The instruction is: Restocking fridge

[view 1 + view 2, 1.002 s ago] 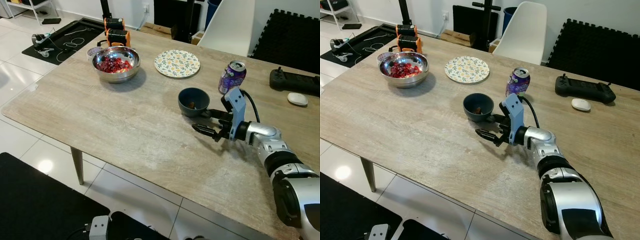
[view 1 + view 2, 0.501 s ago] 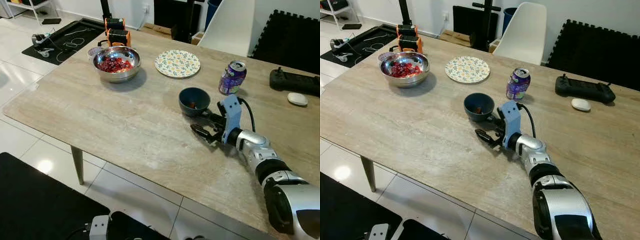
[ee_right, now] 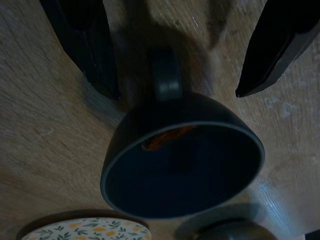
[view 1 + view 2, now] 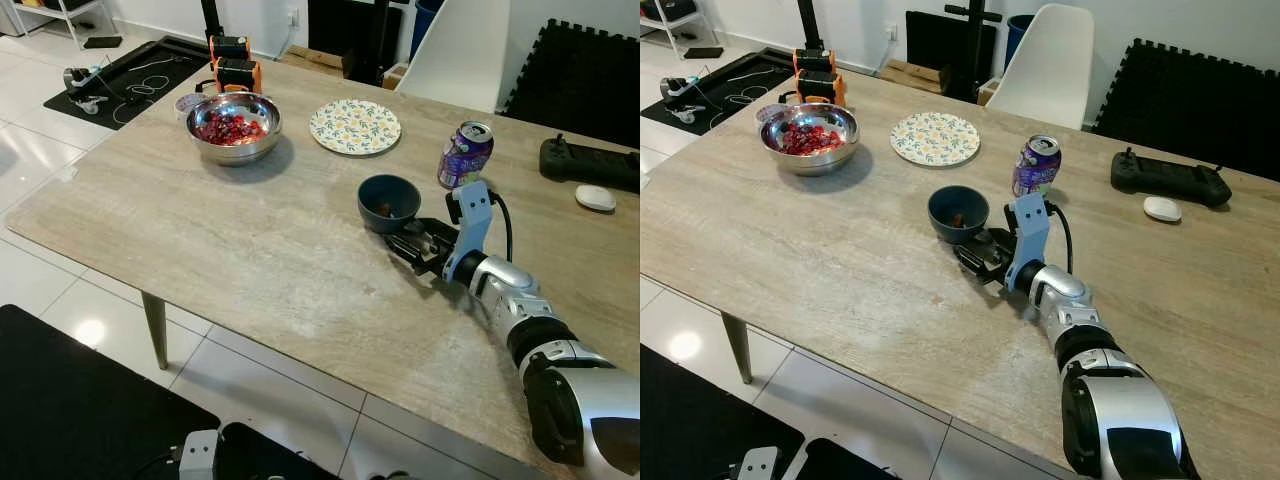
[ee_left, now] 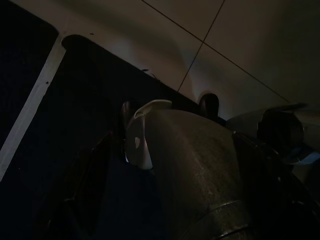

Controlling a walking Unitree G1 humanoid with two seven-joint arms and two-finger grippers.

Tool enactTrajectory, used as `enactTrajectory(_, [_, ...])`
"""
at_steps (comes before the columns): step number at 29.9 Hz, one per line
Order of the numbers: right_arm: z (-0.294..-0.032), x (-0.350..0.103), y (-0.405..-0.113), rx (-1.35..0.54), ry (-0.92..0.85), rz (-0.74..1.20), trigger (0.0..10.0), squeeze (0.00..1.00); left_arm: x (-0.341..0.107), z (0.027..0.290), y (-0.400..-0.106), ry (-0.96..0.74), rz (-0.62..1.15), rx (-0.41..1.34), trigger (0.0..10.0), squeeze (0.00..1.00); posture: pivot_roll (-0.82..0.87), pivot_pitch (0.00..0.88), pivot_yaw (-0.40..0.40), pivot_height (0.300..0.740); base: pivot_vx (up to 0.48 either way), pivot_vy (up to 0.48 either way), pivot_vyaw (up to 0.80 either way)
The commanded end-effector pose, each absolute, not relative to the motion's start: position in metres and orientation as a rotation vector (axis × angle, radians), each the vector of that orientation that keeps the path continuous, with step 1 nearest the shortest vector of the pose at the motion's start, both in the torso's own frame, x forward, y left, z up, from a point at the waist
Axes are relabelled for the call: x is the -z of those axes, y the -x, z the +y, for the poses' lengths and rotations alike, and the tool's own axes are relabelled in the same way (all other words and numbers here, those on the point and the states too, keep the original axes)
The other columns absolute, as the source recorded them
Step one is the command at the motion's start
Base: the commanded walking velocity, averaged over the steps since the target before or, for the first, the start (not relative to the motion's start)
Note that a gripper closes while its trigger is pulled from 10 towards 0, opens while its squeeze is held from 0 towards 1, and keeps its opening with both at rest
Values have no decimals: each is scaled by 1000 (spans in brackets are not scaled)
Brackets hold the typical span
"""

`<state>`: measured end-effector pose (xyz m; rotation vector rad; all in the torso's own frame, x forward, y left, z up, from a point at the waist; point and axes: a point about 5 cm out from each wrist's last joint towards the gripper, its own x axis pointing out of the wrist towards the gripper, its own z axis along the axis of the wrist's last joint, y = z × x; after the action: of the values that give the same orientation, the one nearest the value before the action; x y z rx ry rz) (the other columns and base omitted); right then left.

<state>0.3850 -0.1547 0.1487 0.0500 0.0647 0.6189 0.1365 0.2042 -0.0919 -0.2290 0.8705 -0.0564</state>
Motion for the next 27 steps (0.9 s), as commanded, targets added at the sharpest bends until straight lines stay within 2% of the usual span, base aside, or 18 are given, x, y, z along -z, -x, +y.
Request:
enactTrajectory(1, [-154, -155, -387, -620, -70, 31, 10000, 0, 100, 197, -120, 241, 945, 77, 10000, 0, 74, 139, -59, 740, 0, 0, 0])
enactTrajectory(2, [-154, -155, -387, -620, -70, 31, 10000, 0, 100, 197, -120, 241, 945, 77, 10000, 0, 74, 139, -59, 740, 0, 0, 0])
enactTrajectory(3, [-153, -155, -387, -625, -64, 31, 3216, 0, 100, 197, -120, 240, 945, 77, 10000, 0, 74, 139, -59, 740, 0, 0, 0])
enactTrajectory(4, [-153, -155, -387, -625, -64, 31, 3216, 0, 100, 197, -120, 240, 945, 77, 10000, 0, 74, 139, -59, 740, 0, 0, 0])
enactTrajectory(5, [-153, -155, -387, -628, -62, 31, 157, 0, 100, 197, -120, 240, 945, 77, 10000, 0, 74, 139, -59, 740, 0, 0, 0])
enactTrajectory(27, [-150, -157, -387, -640, -62, 20, 0, 0, 99, 195, -123, 241, 942, 78, 10000, 0, 73, 123, -62, 740, 0, 0, 0])
